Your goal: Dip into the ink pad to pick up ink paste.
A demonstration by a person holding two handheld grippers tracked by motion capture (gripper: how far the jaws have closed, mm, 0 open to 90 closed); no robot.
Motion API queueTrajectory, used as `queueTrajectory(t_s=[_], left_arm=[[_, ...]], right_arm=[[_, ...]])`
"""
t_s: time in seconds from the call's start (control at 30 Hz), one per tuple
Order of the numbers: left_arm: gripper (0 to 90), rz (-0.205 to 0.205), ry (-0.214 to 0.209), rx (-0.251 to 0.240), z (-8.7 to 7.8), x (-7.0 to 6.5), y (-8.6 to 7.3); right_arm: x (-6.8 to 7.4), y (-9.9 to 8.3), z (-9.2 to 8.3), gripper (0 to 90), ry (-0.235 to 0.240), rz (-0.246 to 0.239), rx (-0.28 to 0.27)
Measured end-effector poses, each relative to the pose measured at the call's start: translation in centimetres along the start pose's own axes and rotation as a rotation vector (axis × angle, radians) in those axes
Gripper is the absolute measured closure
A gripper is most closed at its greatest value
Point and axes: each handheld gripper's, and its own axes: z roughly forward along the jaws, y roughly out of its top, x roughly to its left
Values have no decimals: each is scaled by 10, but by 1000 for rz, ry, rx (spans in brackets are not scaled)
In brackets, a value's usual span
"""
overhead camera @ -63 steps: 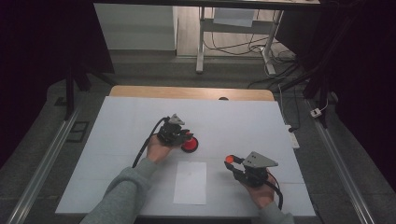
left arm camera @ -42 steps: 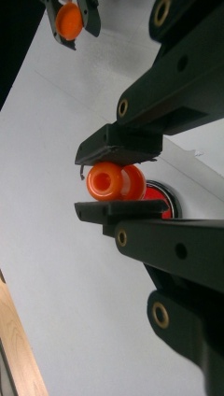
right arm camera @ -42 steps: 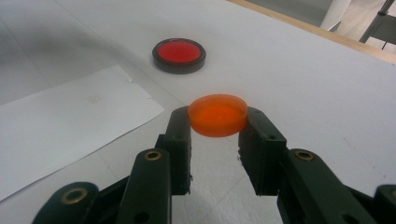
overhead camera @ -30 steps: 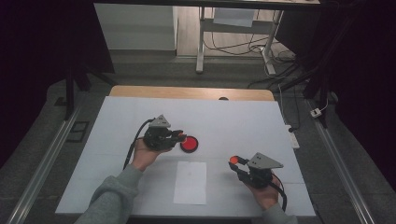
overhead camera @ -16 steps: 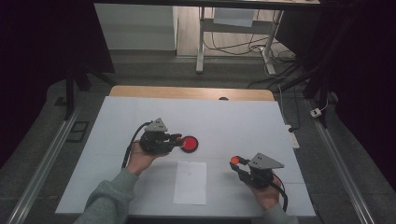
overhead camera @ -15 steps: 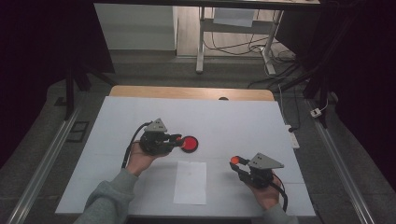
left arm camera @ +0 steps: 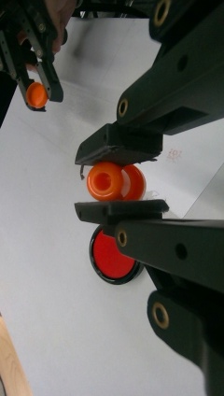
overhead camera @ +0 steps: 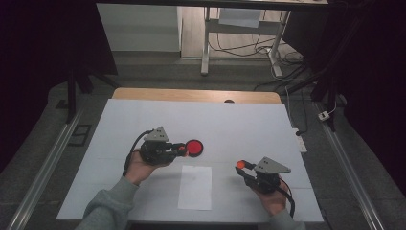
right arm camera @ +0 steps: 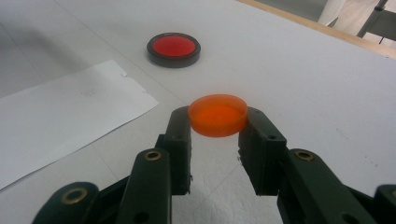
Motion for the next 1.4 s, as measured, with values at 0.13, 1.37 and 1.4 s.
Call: queueTrajectory(t_s=[0.13, 1.37, 1.4], left_arm=[[725, 9, -11, 12, -1, -4, -3], [724, 76, -107, 128, 34, -37, -23], [724, 78, -110, 134, 35, -38, -25]], right_arm=[[0, 0, 0, 646, 0, -2, 2], [0, -1, 1, 646, -1, -5, 9], [0, -1, 1, 646, -1, -5, 9]])
